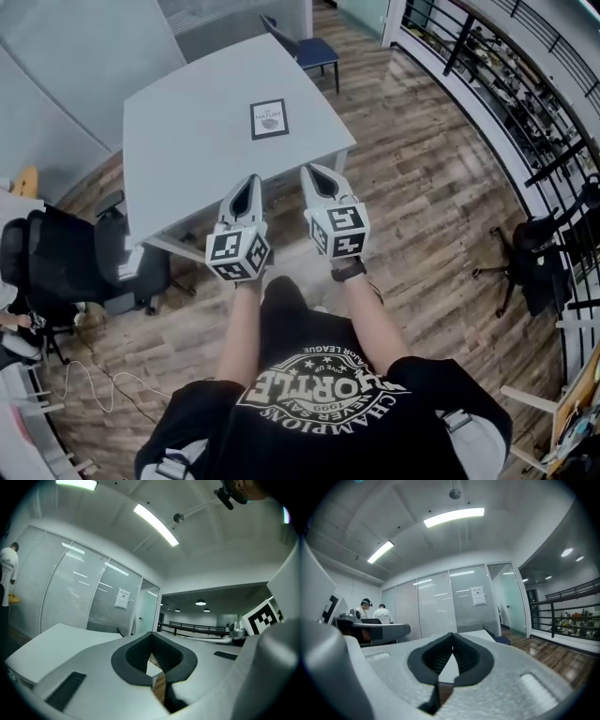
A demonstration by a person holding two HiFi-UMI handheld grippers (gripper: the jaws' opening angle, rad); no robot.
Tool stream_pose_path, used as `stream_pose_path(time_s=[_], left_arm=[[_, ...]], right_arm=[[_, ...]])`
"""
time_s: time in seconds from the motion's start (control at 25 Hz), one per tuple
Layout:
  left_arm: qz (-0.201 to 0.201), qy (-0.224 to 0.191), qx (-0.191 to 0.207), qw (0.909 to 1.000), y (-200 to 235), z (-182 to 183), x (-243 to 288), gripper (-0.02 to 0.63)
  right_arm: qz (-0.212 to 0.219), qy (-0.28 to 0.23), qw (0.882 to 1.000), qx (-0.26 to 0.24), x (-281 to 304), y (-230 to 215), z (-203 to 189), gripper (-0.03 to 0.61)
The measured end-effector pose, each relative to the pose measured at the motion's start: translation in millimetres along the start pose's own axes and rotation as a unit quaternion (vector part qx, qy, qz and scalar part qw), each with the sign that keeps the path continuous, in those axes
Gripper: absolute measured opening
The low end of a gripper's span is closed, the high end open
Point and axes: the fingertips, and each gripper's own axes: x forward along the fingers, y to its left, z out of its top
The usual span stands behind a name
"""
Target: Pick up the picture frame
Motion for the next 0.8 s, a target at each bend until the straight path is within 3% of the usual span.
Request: stream_pose_path(time_s=[0.4,0.8], left_arm=[[-0.019,0.0,-0.015,0.9997,26.0,-7.5,60.2,0.005],[-0.031,-0.01,-0.035,0.9989,128.2,26.8,171.7,0.005]], right_arm=[[-0.011,0.01,1.0,0.005,63.4,-28.2,-6.4,-0.002],[-0.039,0.018,0.999,0.007,199.2,-57.6,13.1,-0.001]])
